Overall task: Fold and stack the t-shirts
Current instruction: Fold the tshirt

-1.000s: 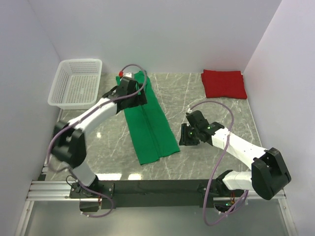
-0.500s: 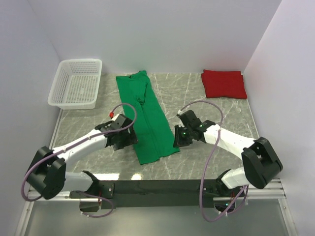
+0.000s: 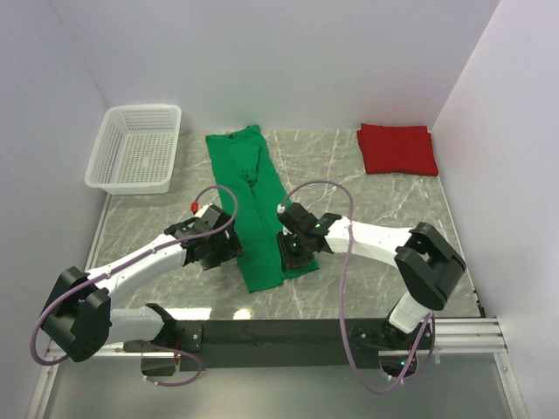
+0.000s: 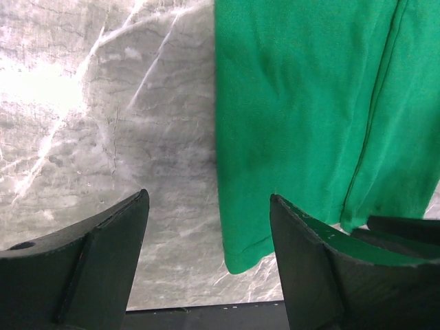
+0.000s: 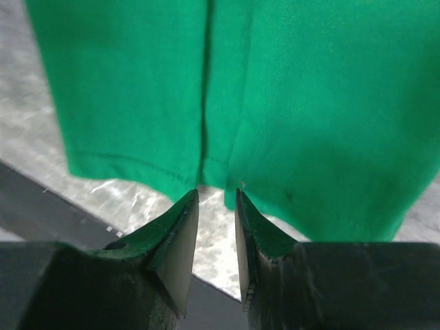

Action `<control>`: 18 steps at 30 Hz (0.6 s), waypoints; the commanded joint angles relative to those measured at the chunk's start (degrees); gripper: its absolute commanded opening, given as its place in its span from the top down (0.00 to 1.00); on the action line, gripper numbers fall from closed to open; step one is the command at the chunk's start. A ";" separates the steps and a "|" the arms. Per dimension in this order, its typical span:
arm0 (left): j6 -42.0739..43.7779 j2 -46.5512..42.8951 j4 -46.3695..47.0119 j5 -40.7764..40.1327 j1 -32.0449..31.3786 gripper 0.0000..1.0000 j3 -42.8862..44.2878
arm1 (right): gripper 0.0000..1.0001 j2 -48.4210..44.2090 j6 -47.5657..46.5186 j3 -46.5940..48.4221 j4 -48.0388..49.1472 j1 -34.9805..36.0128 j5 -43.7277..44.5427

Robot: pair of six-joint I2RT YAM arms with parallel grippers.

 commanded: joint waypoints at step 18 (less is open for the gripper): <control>1.26 0.45 1.18 1.00 -0.99 0.24 0.34 | 0.96 4.79 1.64 7.51 -8.98 4.38 9.74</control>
